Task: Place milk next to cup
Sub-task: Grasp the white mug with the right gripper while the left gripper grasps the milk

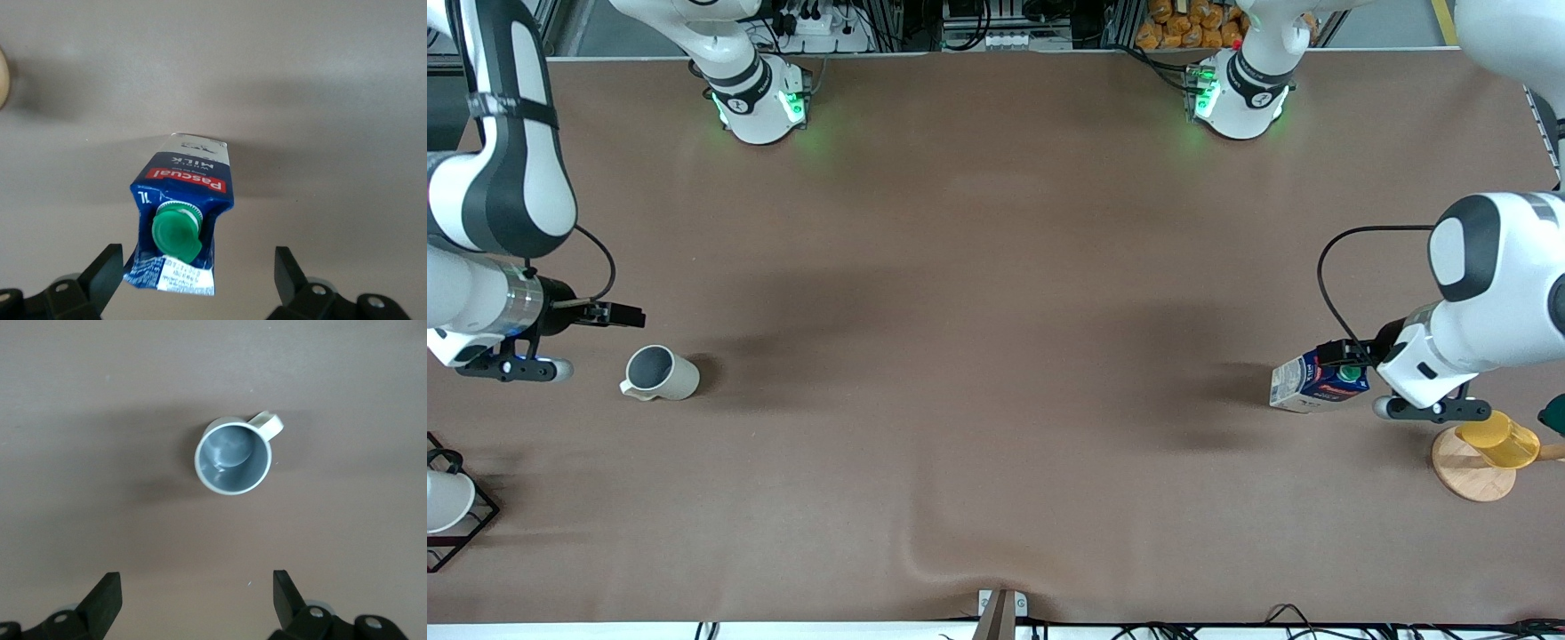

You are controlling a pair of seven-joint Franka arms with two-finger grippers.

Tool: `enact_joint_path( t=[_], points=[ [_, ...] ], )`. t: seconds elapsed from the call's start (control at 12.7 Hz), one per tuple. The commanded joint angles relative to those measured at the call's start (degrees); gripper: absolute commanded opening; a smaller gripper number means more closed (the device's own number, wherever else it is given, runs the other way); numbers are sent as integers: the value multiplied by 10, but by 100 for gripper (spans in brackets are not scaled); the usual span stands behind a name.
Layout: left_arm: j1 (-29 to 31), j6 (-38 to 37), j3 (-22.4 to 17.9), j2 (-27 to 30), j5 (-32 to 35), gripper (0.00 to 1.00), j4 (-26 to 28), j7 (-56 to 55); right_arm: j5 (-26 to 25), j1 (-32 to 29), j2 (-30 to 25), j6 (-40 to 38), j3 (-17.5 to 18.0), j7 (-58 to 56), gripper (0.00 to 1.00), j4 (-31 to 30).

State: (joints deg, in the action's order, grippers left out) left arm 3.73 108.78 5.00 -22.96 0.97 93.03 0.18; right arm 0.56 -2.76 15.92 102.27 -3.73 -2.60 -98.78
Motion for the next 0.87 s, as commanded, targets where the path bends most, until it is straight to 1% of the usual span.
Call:
enact_joint_path(
  t=[0.0,0.16,0.24,0.32,0.47,0.55,0.63,0.71,0.79],
  points=[
    [0,8,1,-9,15,100,0,10,-2,-43,36,28,6,-53,100,1],
    [3,12,1,-16,23,100,0,11,-2,-58,55,40,6,-54,100,2],
    [3,12,1,-16,34,100,0,11,-2,-61,61,41,6,-52,94,2],
    [0,12,1,-17,47,100,-2,11,0,-62,68,43,6,-49,93,3],
    [-1,12,2,-17,53,100,-2,11,3,-66,85,60,6,-47,91,2],
    [-2,12,2,-18,52,100,0,10,21,-67,94,72,6,-47,90,2],
    [-1,12,2,-23,51,100,0,11,43,-68,108,85,6,-47,87,3],
    [1,12,3,-28,51,100,0,11,48,-69,121,105,6,-47,83,3],
    [4,12,3,-31,47,100,0,11,48,-69,134,124,6,-47,82,2]
  ],
)
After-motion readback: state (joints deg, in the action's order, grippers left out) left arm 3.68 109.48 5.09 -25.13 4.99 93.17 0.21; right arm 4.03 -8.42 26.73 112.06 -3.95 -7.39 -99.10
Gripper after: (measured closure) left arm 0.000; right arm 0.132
